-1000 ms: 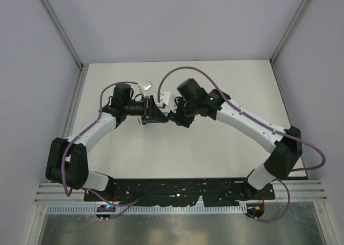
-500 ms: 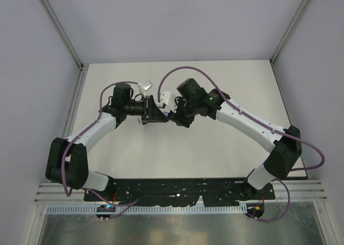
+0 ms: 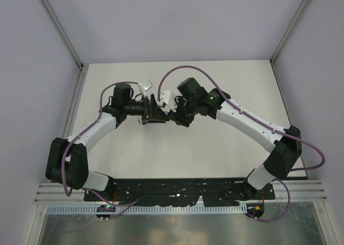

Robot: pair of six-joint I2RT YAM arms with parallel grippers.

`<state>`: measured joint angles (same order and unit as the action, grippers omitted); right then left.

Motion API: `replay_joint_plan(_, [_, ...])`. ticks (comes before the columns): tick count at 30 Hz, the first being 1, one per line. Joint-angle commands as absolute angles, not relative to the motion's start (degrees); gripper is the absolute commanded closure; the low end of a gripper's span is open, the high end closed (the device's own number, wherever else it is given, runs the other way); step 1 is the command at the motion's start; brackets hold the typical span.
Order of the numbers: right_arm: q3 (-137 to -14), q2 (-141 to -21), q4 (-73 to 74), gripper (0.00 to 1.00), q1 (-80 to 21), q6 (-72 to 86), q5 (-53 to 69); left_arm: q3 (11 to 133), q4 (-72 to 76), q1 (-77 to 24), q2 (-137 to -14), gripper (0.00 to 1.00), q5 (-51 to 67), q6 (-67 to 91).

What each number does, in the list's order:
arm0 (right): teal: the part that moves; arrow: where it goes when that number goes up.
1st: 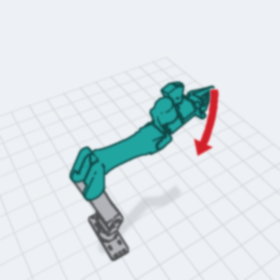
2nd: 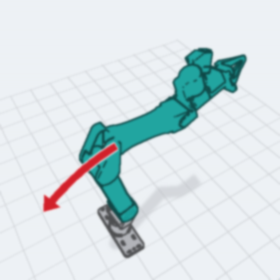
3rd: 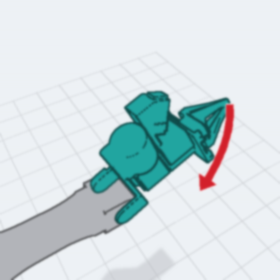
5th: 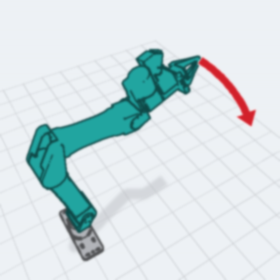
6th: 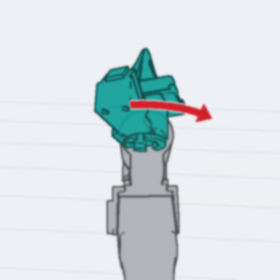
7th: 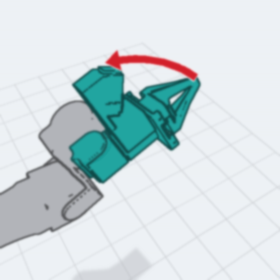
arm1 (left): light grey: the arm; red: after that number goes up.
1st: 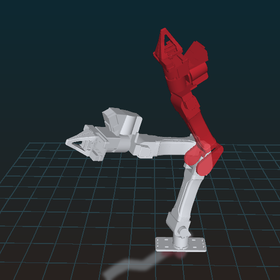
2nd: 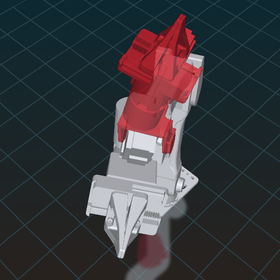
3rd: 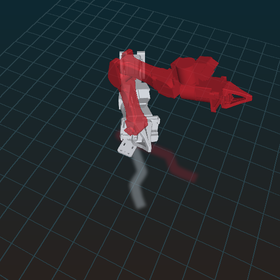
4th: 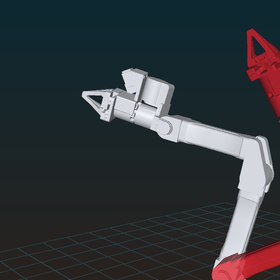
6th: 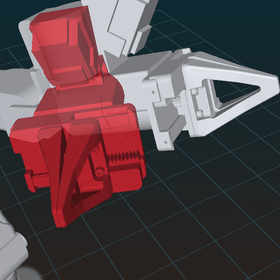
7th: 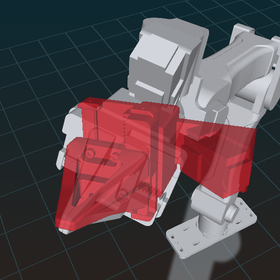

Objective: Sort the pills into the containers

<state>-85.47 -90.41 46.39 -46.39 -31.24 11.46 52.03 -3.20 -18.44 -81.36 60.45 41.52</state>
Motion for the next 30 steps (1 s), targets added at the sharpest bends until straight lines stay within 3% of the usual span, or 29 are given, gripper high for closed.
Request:
replay_joint_plan(1, [-87.6, -90.0, 44.9, 0.94, -46.4, -30.6, 12.4, 52.2, -1.5, -18.7, -80.4, 0.35, 60.8, 40.9])
replay_joint_plan(30, [-87.9, -90.1, 45.0, 0.94, -46.3, -30.4, 13.0, 52.0, -0.5, -18.7, -81.0, 0.69, 61.2, 41.6])
